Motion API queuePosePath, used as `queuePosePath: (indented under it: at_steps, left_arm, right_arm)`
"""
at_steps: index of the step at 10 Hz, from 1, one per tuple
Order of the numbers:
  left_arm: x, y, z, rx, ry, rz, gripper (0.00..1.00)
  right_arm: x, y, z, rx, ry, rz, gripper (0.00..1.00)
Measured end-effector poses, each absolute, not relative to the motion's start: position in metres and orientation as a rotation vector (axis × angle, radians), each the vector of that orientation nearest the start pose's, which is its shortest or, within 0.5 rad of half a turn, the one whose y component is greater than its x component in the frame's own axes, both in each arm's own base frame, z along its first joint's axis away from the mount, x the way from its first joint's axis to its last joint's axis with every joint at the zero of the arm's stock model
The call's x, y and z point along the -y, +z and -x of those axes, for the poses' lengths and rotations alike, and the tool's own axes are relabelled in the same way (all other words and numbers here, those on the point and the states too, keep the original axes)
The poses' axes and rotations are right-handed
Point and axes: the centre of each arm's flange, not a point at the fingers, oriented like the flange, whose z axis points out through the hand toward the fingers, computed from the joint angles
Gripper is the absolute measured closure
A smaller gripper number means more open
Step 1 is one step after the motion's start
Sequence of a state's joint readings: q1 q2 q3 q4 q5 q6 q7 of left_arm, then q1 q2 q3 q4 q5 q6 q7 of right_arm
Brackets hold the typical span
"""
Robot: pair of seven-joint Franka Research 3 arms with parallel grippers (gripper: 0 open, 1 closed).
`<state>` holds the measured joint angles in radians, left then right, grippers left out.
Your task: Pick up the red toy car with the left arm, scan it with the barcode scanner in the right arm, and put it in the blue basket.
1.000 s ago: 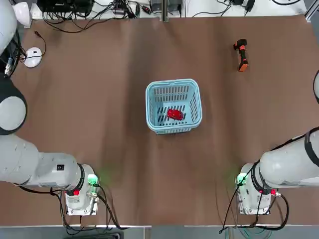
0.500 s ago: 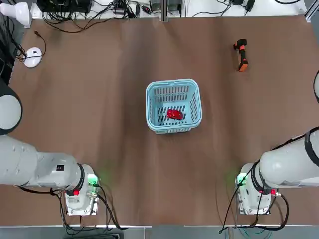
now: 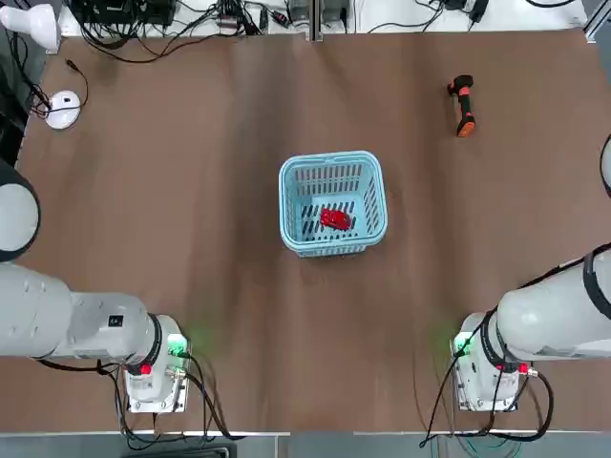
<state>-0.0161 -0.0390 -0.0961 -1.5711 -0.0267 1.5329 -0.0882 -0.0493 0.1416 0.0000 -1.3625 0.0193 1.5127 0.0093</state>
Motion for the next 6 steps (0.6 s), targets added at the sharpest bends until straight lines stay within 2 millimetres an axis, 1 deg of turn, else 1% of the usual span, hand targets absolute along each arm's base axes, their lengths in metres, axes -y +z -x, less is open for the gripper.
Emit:
queuePosePath:
  at_steps: [2, 3, 4, 5, 6]
  left_arm:
    - [0.064, 0.643, -0.535, -0.070, 0.000, 3.160, 0.00]
    - [0.059, 0.644, -0.535, -0.065, -0.003, 3.159, 0.01]
    - [0.049, 0.644, -0.536, -0.048, -0.006, 3.161, 0.02]
    - [0.043, 0.645, -0.537, -0.040, -0.007, 3.161, 0.02]
    - [0.042, 0.645, -0.537, -0.040, -0.007, 3.161, 0.02]
  right_arm:
    - [0.027, 0.638, -0.595, -0.089, -0.050, 3.121, 0.00]
    - [0.027, 0.639, -0.596, -0.089, -0.068, 3.121, 0.00]
    - [0.027, 0.640, -0.597, -0.089, -0.081, 3.121, 0.00]
    - [0.027, 0.640, -0.597, -0.089, -0.088, 3.121, 0.00]
    - [0.027, 0.640, -0.598, -0.089, -0.092, 3.121, 0.00]
